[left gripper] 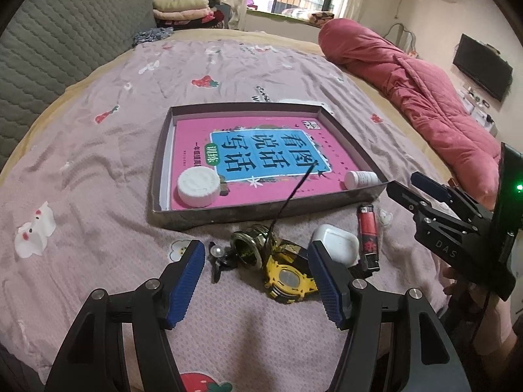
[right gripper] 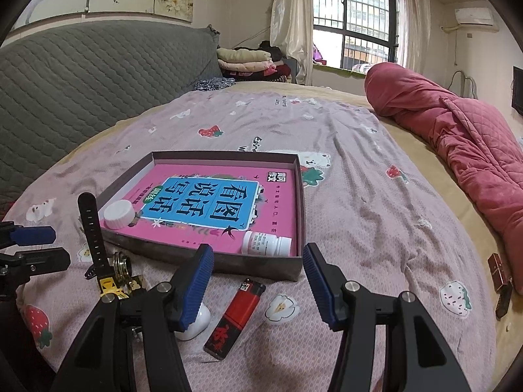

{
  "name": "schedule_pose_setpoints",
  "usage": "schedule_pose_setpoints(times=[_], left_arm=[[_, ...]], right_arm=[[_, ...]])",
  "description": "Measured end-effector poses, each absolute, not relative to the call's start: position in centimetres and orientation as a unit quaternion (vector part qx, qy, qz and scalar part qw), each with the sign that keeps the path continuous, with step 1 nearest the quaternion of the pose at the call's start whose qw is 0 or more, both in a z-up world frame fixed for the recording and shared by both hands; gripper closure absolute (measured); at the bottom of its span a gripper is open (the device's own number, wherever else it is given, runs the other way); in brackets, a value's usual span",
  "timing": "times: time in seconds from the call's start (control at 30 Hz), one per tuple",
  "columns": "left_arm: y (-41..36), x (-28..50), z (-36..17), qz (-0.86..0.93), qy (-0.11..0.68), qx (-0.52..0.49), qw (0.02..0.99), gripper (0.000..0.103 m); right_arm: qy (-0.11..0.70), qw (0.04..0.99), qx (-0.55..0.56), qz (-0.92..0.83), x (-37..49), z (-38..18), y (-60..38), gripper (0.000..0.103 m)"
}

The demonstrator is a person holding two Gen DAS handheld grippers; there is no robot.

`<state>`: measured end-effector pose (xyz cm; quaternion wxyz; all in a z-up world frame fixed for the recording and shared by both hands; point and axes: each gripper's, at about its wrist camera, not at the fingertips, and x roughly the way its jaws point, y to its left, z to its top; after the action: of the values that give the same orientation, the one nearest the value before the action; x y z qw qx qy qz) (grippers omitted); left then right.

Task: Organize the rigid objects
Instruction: 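Withdraw both open tools from the tray back toward the remaining items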

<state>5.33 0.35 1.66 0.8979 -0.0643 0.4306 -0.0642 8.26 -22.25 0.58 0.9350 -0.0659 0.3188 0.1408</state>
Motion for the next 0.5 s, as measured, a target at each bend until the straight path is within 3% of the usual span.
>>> schedule_pose_setpoints(times=[0.5], left_arm=[[0.0,4.7,1.4,-0.082,0.437,-0.06,0.894,0.036]], right_arm=[[0.325,0.931,-0.057,0.153,6.2,1.0,-22.1,0.046]])
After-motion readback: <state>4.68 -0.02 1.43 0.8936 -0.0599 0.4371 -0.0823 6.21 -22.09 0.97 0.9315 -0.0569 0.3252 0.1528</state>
